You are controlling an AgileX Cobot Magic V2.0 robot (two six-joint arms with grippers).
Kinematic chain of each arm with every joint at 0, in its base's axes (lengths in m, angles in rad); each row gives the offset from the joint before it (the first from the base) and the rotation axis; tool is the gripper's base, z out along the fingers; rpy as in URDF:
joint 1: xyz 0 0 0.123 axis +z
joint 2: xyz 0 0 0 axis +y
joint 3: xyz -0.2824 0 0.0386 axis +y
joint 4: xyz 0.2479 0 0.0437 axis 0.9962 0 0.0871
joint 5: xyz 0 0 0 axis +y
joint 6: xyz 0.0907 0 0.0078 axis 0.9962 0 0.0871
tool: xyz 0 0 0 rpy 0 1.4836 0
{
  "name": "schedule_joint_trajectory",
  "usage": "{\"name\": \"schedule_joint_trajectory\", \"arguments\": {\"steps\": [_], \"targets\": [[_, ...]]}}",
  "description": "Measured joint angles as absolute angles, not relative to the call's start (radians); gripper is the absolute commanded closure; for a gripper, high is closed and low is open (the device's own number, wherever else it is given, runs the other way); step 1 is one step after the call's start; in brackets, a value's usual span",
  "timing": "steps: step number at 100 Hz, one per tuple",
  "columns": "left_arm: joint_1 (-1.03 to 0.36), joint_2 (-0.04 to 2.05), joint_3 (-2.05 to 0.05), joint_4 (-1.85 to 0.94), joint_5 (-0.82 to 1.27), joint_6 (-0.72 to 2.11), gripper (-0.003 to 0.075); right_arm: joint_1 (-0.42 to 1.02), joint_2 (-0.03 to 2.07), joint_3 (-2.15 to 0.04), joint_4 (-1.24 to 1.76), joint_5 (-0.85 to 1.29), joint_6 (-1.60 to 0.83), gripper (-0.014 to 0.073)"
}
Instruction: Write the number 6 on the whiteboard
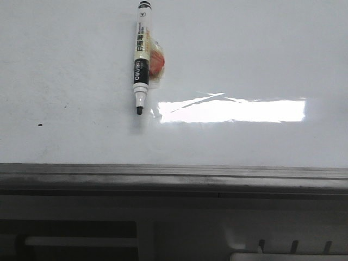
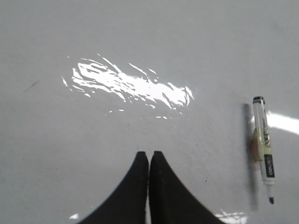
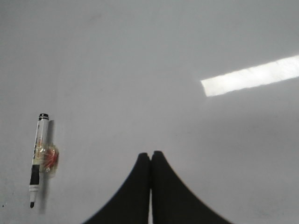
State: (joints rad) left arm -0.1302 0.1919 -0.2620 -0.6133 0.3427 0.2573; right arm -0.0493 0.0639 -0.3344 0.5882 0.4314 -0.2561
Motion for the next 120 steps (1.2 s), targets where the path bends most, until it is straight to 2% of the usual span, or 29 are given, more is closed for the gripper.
{"name": "schedule_joint_trajectory", "arguments": {"steps": [5,9,14,24,31,33,43,58,80,97,120], "targets": [[-0.130,0.254,-0.315,-0.562,0.378,0.257,0.0725,-0.049,0.102,-0.367,0.584,0.448,-0.275,0.0652],[-0.130,0.300,-0.346,-0.522,0.405,0.257,0.0685,-0.049,0.126,-0.395,0.582,0.459,-0.281,0.0636],[-0.130,0.373,-0.388,-0.487,0.458,0.264,0.0599,-0.049,0.158,-0.426,0.580,0.483,-0.293,0.0601],[-0.143,0.484,-0.462,-0.459,0.535,0.325,0.0361,-0.049,0.217,-0.484,0.579,0.545,-0.333,0.0475],[-0.184,0.545,-0.493,-0.459,0.546,0.351,0.0290,-0.045,0.243,-0.515,0.577,0.578,-0.367,0.0366],[-0.200,0.561,-0.500,-0.465,0.546,0.356,0.0290,-0.043,0.247,-0.519,0.577,0.581,-0.374,0.0328],[-0.297,0.637,-0.519,-0.499,0.533,0.369,0.0328,-0.024,0.251,-0.531,0.575,0.587,-0.389,0.0245],[-0.476,0.777,-0.525,-0.588,0.449,0.382,0.0344,-0.003,0.252,-0.531,0.571,0.593,-0.398,0.0239],[-0.716,0.961,-0.534,-0.701,0.155,0.382,0.0344,0.001,0.252,-0.531,0.562,0.599,-0.398,0.0239],[-0.798,1.090,-0.584,-0.743,0.041,0.382,0.0344,0.001,0.252,-0.531,0.562,0.614,-0.398,0.0239],[-0.808,1.246,-0.660,-0.780,0.000,0.382,0.0344,0.001,0.252,-0.531,0.562,0.618,-0.398,0.0239]]}}
